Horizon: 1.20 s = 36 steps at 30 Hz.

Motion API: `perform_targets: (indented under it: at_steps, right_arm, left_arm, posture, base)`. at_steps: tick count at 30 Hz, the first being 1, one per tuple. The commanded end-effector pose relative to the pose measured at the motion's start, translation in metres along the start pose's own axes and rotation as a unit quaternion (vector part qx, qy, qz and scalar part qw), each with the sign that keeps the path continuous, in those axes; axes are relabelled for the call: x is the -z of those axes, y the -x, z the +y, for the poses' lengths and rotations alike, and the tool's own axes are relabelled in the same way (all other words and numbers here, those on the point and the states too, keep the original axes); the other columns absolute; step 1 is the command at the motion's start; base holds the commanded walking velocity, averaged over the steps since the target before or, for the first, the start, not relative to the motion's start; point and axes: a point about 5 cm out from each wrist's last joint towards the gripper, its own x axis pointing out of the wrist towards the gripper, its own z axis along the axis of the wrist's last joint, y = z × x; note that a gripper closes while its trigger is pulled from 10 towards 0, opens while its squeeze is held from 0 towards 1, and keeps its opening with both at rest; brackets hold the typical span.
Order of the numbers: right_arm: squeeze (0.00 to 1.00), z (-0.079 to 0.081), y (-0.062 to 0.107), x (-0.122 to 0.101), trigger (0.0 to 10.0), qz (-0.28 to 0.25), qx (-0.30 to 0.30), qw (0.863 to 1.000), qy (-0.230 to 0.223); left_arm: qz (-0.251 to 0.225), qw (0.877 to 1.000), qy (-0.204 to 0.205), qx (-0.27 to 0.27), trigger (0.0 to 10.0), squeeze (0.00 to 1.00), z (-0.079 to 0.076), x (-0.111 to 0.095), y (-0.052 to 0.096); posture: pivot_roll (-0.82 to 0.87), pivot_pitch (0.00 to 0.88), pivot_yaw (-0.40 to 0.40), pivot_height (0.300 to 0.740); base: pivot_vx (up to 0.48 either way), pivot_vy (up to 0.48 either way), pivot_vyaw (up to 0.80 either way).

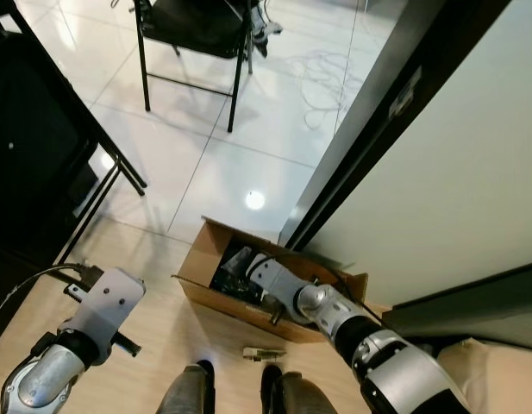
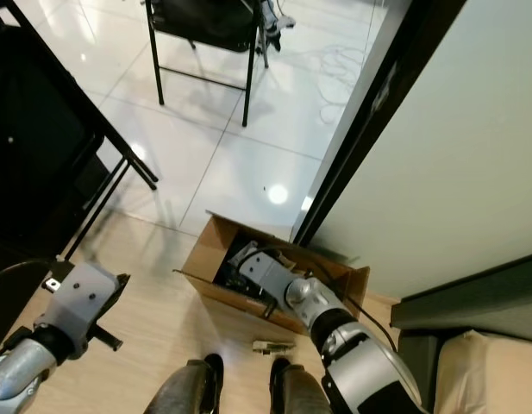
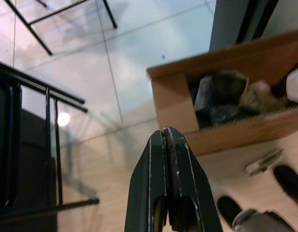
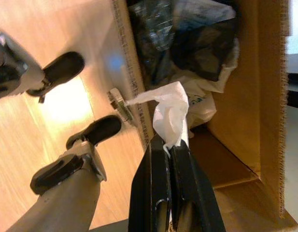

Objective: Clean up the room

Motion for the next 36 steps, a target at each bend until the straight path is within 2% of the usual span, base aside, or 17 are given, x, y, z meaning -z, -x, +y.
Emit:
perform_targets:
  at_steps: [1, 6, 13, 21, 27, 36]
  right_arm:
    - [0.00, 0.010, -0.002, 0.017, 10.0, 0.022, -0.007, 1.000, -0.005]
    - [0.00, 0.009, -0.001, 0.021, 10.0, 0.026, 0.000, 1.000, -0.018]
    - [0.00, 0.012, -0.002, 0.026, 10.0, 0.037, -0.010, 0.999, -0.012]
    - [0.00, 0.008, -0.001, 0.026, 10.0, 0.033, 0.003, 0.999, -0.007]
    - [0.00, -0.002, 0.001, 0.019, 10.0, 0.012, 0.047, 0.999, 0.004]
    - [0.00, -0.009, 0.002, 0.014, 10.0, -0.003, 0.069, 0.998, 0.017]
  left_arm:
    - [0.006, 0.999, 0.029, 0.031, 10.0, 0.00, -0.012, 0.001, 0.005]
    - [0.005, 0.998, 0.026, 0.063, 10.0, 0.00, -0.018, -0.003, 0.009]
    - [0.012, 0.994, 0.028, 0.104, 10.0, 0.00, -0.029, -0.006, 0.013]
    - [0.015, 0.994, 0.030, 0.107, 10.0, 0.00, -0.030, -0.007, 0.014]
    - [0.016, 0.994, 0.032, 0.101, 10.0, 0.00, -0.030, -0.009, 0.015]
    - [0.016, 0.994, 0.040, 0.103, 10.0, 0.00, -0.033, -0.011, 0.014]
  posture:
    - [0.11, 0.487, -0.139, 0.708]
    - [0.12, 0.493, -0.133, 0.708]
    - [0.12, 0.498, -0.128, 0.708]
    - [0.12, 0.500, -0.130, 0.708]
    - [0.12, 0.501, -0.132, 0.708]
    - [0.12, 0.500, -0.127, 0.708]
  base:
    - [0.000, 0.000, 0.00]
    - [0.000, 0.000, 0.00]
    - [0.000, 0.000, 0.00]
    - [0.000, 0.000, 0.00]
    - [0.000, 0.000, 0.00]
    - [0.000, 0.000, 0.00]
